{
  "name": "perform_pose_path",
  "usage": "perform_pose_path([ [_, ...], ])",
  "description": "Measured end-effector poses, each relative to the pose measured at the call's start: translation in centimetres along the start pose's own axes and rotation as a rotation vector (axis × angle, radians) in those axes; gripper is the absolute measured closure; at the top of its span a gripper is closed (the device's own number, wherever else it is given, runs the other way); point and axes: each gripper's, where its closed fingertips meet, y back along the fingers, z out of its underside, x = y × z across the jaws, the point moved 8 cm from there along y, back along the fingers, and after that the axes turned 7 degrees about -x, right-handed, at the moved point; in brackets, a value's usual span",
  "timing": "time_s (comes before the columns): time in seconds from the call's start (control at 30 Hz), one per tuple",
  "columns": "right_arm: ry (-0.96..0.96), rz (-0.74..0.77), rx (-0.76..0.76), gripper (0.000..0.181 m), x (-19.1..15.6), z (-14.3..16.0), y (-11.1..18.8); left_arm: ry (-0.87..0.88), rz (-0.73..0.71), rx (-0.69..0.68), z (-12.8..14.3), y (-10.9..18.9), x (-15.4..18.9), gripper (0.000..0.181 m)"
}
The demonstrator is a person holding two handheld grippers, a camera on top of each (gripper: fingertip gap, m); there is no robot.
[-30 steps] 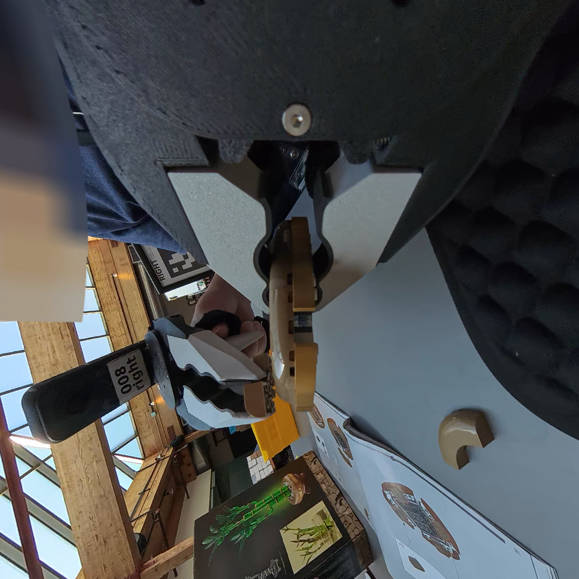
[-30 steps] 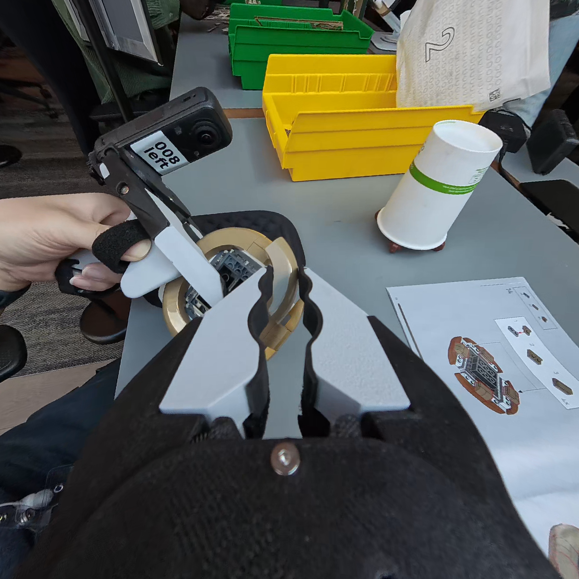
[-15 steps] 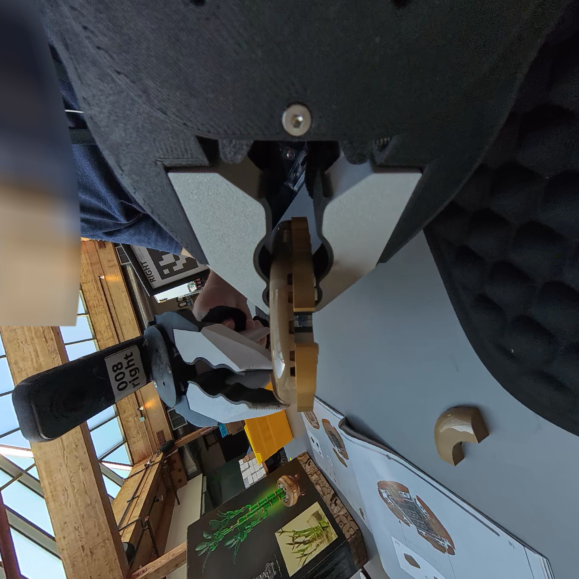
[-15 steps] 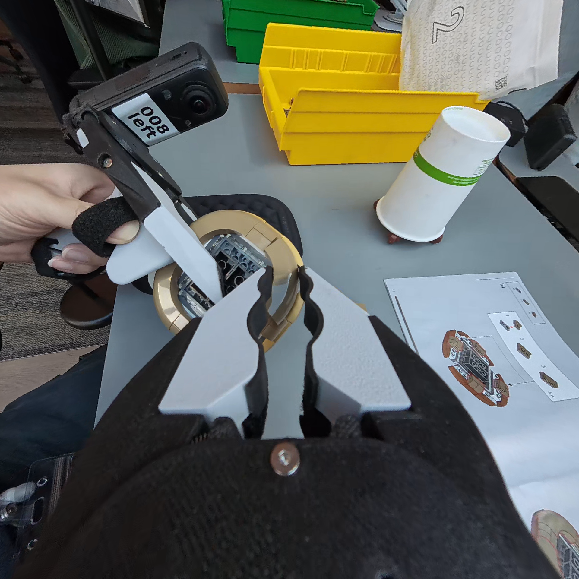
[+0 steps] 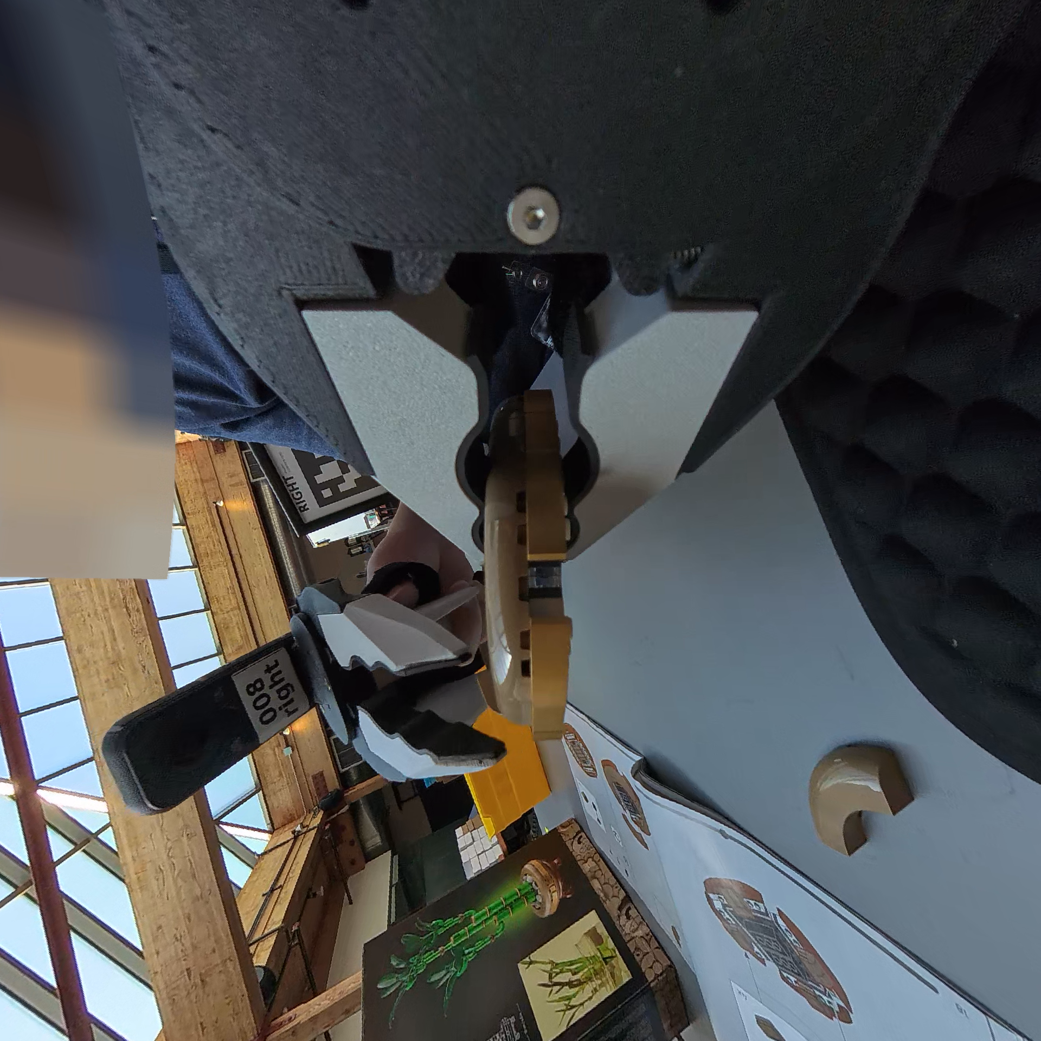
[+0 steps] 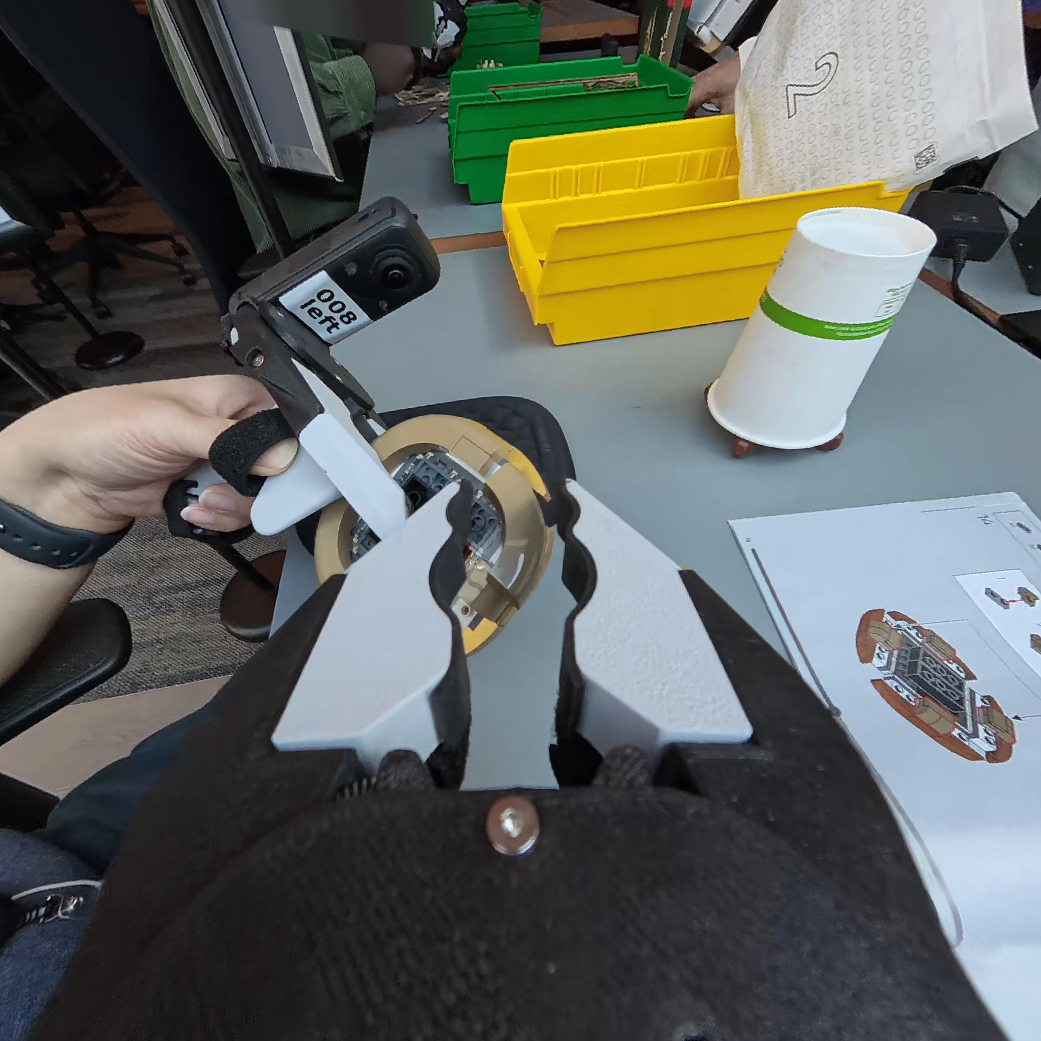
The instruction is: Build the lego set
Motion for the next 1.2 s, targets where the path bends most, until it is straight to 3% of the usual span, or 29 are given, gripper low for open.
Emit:
perform_pose_path([
  [0.17, -0.080, -0.040, 0.046, 0.152, 2.0, 0.3, 1.6, 0.005, -0.002, 0.006, 0.0, 0.1, -0.3, 0.162],
  [0.47, -0.345, -0.395, 0.001, 0.156, 3.0, 2.2, 0.9, -0.010, 0.007, 0.004, 0.0, 0.2, 0.1, 0.162],
  [0.57, -0.320, -0.392, -0.020, 0.164, 2.5, 2.1, 0.5, -0.017, -0.008, -0.004, 0.0, 0.0, 0.2, 0.162],
  [0.9, -0.286, -0.251, -0.010, 0.165, 2.1, 1.3, 0.4, -0.028, -0.010, 0.006, -0.1, -0.1, 0.3, 0.162],
  [1.2, -0.237, -0.231, -0.038, 0.164, 1.6, 1.2, 0.2, -0.056, -0.028, 0.003, -0.1, 0.0, 0.3, 0.162],
])
